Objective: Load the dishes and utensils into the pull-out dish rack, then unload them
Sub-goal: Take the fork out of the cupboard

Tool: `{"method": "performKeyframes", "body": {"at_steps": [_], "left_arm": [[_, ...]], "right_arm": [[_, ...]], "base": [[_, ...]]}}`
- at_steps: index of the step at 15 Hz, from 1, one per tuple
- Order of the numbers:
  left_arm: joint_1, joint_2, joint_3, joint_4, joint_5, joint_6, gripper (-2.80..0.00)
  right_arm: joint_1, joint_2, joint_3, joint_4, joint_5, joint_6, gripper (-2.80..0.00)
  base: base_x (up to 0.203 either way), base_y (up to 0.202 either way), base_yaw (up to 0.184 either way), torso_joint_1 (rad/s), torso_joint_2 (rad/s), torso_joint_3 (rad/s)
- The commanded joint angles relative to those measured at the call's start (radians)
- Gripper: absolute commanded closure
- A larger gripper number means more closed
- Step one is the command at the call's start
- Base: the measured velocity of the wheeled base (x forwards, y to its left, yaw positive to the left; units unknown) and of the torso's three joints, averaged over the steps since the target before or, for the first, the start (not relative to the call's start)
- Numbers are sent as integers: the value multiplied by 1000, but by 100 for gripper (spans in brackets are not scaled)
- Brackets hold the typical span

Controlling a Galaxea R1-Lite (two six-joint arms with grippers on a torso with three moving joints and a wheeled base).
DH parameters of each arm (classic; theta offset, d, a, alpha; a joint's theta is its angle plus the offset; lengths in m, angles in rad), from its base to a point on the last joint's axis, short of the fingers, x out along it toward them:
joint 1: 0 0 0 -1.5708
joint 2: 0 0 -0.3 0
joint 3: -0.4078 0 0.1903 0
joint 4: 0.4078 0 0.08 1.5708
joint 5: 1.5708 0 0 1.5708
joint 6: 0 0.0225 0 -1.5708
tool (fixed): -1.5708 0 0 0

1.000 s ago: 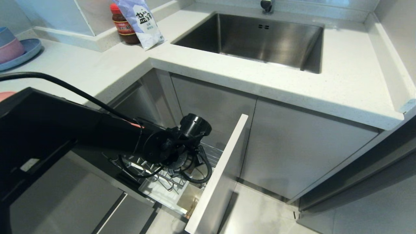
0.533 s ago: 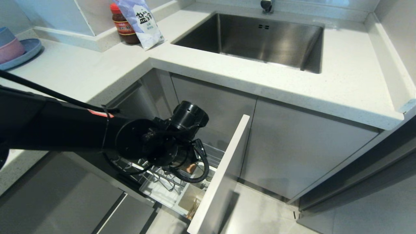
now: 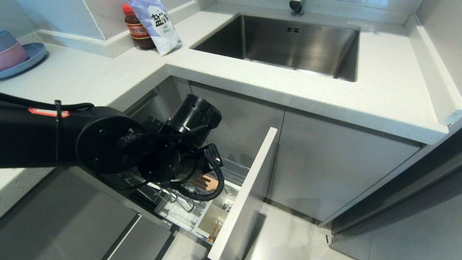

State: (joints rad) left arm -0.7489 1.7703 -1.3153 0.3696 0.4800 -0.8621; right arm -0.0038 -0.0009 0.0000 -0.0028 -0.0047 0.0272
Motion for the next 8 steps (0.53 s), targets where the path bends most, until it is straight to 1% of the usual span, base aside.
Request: {"method": "performKeyframes", "body": {"at_steps": [1, 5, 8], "left_arm": [[-1, -23, -2, 22, 5, -3, 0], [-1, -54, -19, 86, 6, -2, 0], [-1, -85, -30, 108, 6, 0, 0]], "right_arm": [[-1, -2, 2, 0, 0, 0, 0], [-1, -2, 2, 0, 0, 0, 0], [-1, -2, 2, 0, 0, 0, 0]], "base": [[0, 0, 0, 0, 0, 0], [0, 0, 0, 0, 0, 0], [0, 0, 0, 0, 0, 0]]}}
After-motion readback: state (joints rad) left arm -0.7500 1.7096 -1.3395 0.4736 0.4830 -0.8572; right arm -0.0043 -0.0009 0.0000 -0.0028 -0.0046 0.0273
